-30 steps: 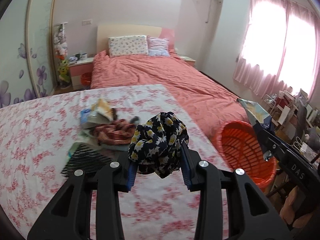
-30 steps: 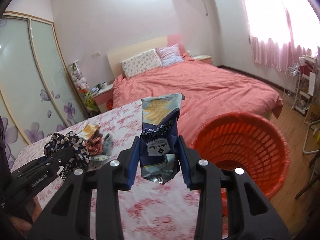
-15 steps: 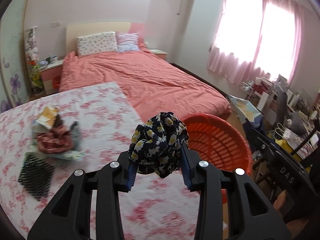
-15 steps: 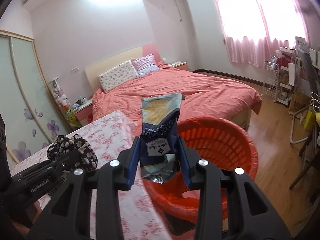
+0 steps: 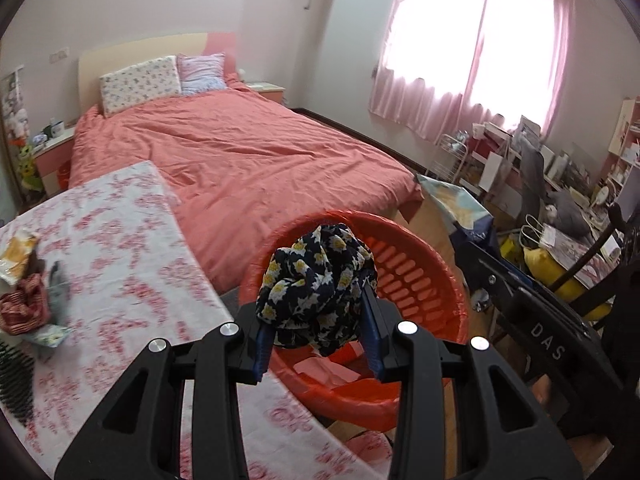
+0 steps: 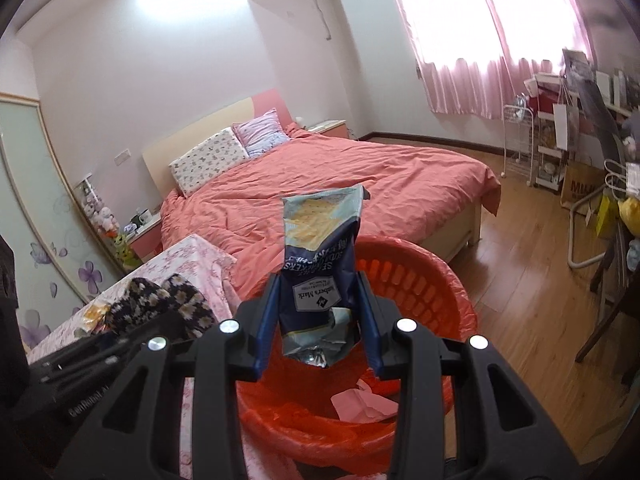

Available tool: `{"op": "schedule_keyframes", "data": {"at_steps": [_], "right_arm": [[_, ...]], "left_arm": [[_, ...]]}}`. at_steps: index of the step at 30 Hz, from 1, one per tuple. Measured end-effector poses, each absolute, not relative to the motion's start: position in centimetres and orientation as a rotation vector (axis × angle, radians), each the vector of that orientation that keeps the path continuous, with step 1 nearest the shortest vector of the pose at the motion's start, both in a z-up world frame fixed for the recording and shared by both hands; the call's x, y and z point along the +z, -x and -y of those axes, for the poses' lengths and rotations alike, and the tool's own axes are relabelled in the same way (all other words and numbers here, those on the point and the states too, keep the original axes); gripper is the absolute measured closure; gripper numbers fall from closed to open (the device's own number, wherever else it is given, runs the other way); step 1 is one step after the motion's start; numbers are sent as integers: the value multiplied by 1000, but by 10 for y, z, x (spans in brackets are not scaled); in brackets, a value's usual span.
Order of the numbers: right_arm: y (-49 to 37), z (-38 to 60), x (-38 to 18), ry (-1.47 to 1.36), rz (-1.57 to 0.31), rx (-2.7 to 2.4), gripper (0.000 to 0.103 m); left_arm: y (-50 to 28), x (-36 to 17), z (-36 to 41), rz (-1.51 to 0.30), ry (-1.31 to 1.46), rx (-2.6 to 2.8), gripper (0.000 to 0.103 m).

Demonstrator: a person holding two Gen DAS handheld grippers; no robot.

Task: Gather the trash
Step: 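Carry the bag and cloth over the basket and open both grippers, then grasp the black mesh net on the bed with the left gripper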

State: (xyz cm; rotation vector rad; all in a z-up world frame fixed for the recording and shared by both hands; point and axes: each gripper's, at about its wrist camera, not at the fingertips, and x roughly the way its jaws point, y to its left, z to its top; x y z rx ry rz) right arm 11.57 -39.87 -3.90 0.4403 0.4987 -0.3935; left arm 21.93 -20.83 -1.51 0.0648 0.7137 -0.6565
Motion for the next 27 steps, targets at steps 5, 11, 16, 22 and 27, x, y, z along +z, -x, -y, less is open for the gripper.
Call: {"op": "schedule_keyframes", "data": {"at_steps": [5,11,16,22,27], "right_arm": [[-124,415,-48,-472,-499,-397,56],[-133,420,-59,-489,-523,-401,39],[-133,410,-65,-463,-537,-416,32],[-131,384,-62,-389,-545,-412,21],[-134,356,-61,-346,-555,-377,13]], "left_arm": [[-229,-29,228,-761,-90,-660,60],[-231,-40,220,-799,-99,-611,39],[-229,-39,204,-797,-94,-564,34],[-222,-41,166,-761,-142,-448,28],[-217,-43,120,-754,-165,-346,24]]}}
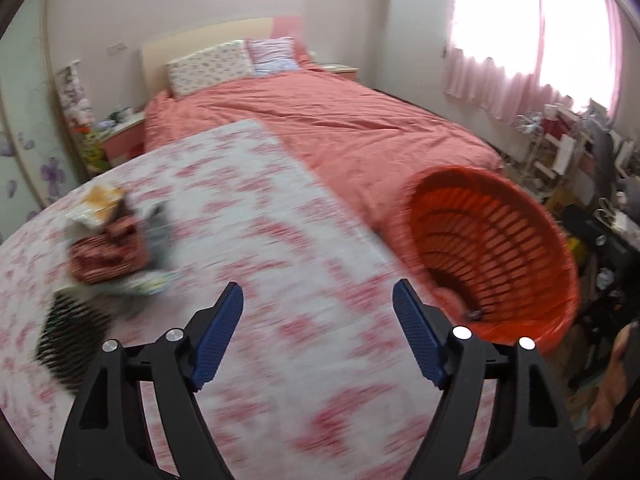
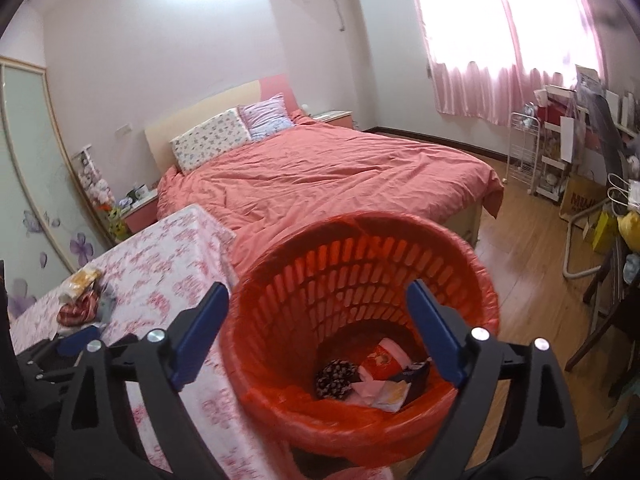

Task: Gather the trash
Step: 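Grasp the black mesh net on the bed with the left gripper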

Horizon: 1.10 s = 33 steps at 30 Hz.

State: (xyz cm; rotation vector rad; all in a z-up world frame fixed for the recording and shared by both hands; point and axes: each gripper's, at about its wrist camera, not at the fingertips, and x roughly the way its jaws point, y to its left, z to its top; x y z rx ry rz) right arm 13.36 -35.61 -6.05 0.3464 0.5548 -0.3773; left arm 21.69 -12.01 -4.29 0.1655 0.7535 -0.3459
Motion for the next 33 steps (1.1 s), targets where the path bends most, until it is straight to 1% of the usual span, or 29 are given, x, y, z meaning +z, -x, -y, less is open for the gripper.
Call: {"op": "schedule_keyframes", "data": {"at_steps": [3,6,12,15,17,19,20,22,23,24,26,29,31,33], "right_arm": [[-139,336,-62,-330,-574,-341,11],[-146,315,-63,-306,-589,-302,9],[-167,263,-69,-267,-630,-206,9],[-181,231,-72,-224,-653,-151,9],[-187,215,-75,-195,-665,-126,9],[-196,197,-77,-167,-683,-96,9],[-199,191,-79,-161,-691,-87,9],[-203,181,-82,-157,-704,-70,9],[-206,176,-83,-157,-711,-63,9],[-207,173,-84,-158,-717,-58,9],[-211,167,-85,-159,-726,-50,9],[-214,160,-86,-154,-735,-42,9],[-216,155,-86,-149,-741,-36,9],[-220,148,-87,-140,-744,-29,9]], "left_arm": [[-215,-46,85,-749,-176,-284,22],[-217,-49,41,-756,-162,-200,21],[-229,-57,-49,-781,-55,-16,21],[-236,-62,-76,-801,-3,27,22],[-239,-66,-85,-815,26,25,25],[-242,-69,-88,-827,37,16,33],[-244,-70,-89,-832,41,6,35],[-247,-73,-86,-840,42,-13,44],[-249,-75,-87,-851,42,-26,47],[-250,-75,-88,-859,48,-38,52],[-254,-75,-87,-862,50,-57,55],[-252,-73,-84,-850,40,-69,70],[-250,-71,-87,-840,54,-74,84],[-247,-68,-93,-831,76,-84,91]]}}
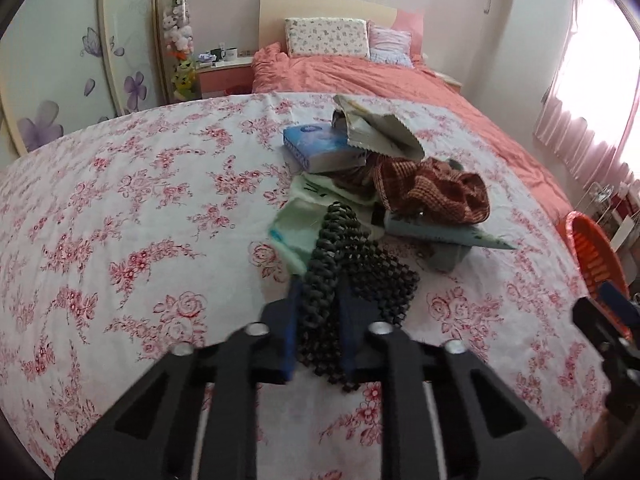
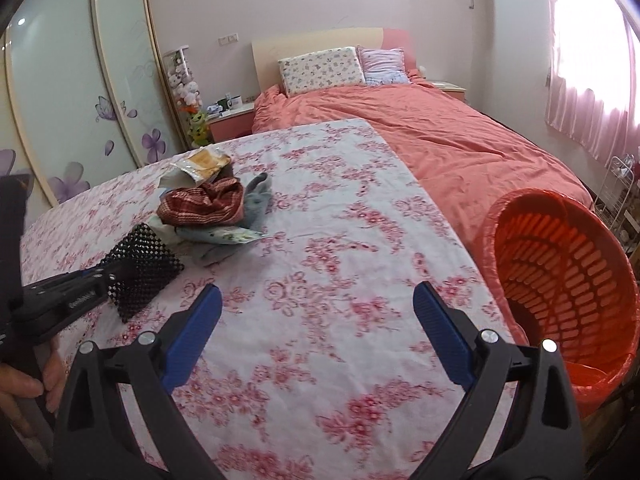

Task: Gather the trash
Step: 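Grasp the black mesh net on the bed with the left gripper, then grasp the red plaid cloth with the right gripper while the left holds the net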

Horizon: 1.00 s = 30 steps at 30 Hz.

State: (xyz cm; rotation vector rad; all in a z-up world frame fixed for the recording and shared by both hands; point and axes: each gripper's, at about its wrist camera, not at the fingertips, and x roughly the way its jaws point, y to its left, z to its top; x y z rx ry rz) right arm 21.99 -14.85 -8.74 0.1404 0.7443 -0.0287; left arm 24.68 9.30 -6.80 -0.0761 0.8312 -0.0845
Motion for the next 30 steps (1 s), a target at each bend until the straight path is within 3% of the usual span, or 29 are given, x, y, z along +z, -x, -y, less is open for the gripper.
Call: {"op": "schedule_keyframes", "data": {"at_steps": [10,19,25,28,30], "right_arm": [[-240,114,-88,-117,-745,28,10],[-284,82,-72,-151,-701,86,20],[-316,61,-80,-135,-753,96,23],[-324,49,-85,-84,-766,96,24],[-326,46,-89,-59,-775,91,30]], "left_arm": [[-220,-57,-154,-775,88,34,94],[-238,-74,-199,-829,149,109,94],[-243,-80,-202,-848,177,93,73],[-244,-81,-204,-849,190,88,72],[-244,-81,-204,-849,196,84,72]]}}
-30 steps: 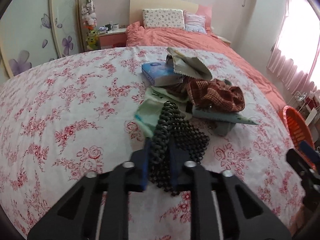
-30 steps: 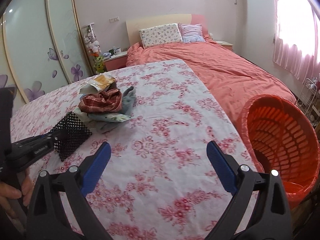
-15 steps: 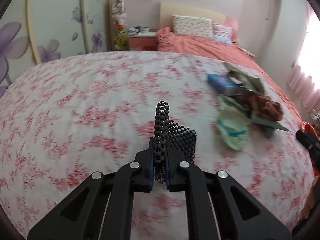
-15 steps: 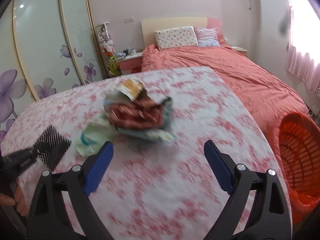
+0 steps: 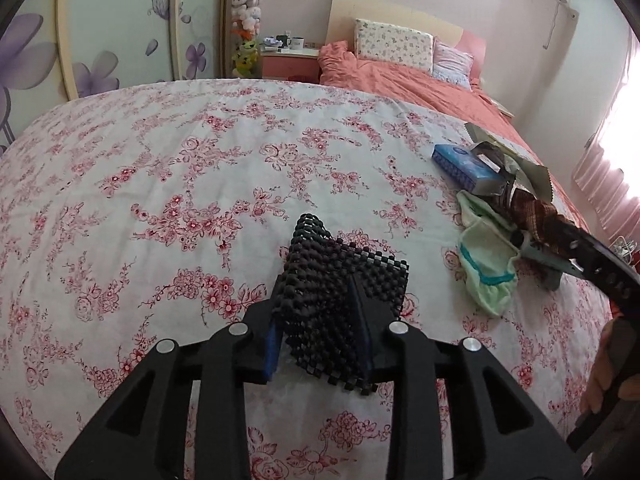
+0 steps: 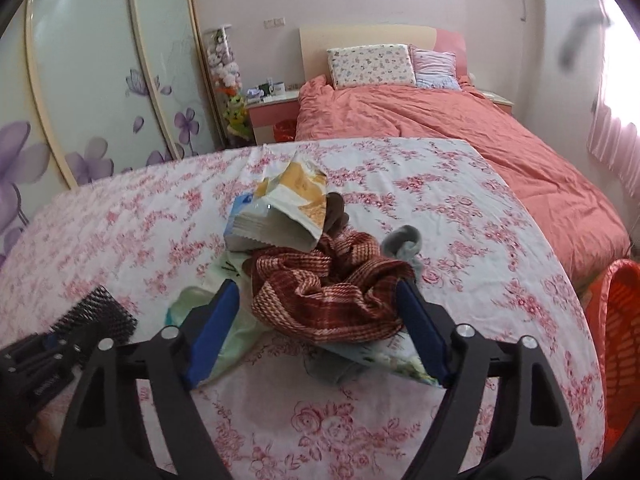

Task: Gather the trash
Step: 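Grasp the red plaid cloth with the right gripper while the left holds the net, then carry the net and plaid cloth in both grippers toward the basket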

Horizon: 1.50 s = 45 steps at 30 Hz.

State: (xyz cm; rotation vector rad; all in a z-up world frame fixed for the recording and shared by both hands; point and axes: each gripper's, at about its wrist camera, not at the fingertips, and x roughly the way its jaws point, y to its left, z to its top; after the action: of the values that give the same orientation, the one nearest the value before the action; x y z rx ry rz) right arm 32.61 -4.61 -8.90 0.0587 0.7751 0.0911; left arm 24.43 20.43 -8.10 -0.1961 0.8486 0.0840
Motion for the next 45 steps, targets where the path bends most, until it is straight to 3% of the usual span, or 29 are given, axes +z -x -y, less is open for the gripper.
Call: {"op": "schedule_keyframes", "data": {"at_steps": [6,13,17,20,45], "right_arm": [[-328,44,-95,-40,-784,66,47],[-325,48,-91,-50,-773,81,60],[-322,52,-86,-83,-769,110,82],[-319,56,-82,-118,-768,130,85],[-240,117,-11,-176,-590,105,85]], "left_arm": [[-243,-81,-206,-845,213,74,72],[-240,-82,-202,-852,175,78,72],[-236,-82,-199,-853,169,57,73],[-235,-80,-198,-842,171,42,94],[-214,-7,-140,-675,123,-58,97]]}}
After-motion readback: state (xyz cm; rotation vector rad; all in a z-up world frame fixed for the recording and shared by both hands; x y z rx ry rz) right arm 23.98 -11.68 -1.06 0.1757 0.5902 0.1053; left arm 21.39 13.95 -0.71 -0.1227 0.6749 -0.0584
